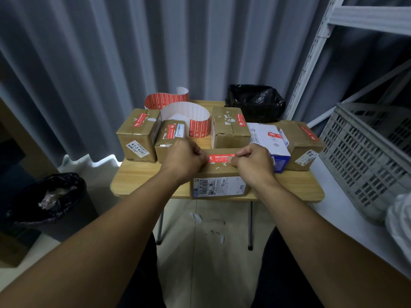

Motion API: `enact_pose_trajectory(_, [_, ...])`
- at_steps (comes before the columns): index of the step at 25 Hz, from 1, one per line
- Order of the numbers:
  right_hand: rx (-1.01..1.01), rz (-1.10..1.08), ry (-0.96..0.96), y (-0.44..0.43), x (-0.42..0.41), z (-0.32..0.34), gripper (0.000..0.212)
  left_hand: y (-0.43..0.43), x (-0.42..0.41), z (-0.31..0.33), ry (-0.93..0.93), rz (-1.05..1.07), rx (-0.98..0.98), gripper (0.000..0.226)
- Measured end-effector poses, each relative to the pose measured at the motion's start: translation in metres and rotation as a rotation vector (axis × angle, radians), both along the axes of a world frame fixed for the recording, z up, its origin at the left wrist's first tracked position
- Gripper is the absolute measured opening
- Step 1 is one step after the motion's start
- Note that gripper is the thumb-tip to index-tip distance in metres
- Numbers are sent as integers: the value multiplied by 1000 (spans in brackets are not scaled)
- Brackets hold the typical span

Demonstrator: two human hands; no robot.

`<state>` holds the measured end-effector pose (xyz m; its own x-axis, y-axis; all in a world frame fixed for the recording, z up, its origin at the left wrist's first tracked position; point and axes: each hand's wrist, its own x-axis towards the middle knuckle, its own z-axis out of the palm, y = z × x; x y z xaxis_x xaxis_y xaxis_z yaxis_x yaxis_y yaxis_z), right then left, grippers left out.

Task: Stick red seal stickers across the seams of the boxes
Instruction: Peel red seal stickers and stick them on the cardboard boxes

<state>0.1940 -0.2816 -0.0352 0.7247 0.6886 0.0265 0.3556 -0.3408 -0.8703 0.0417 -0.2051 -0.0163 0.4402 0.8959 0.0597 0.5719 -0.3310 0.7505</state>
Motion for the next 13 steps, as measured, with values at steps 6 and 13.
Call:
enact_pose_trajectory(6, [-35,-69,8,1,-4,1,56,0,0,0,-1,6,18,15])
enact_pose_trajectory(13, [-168,-96,-69,12,-13,-4,94,-2,3,0,-5,9,33,13])
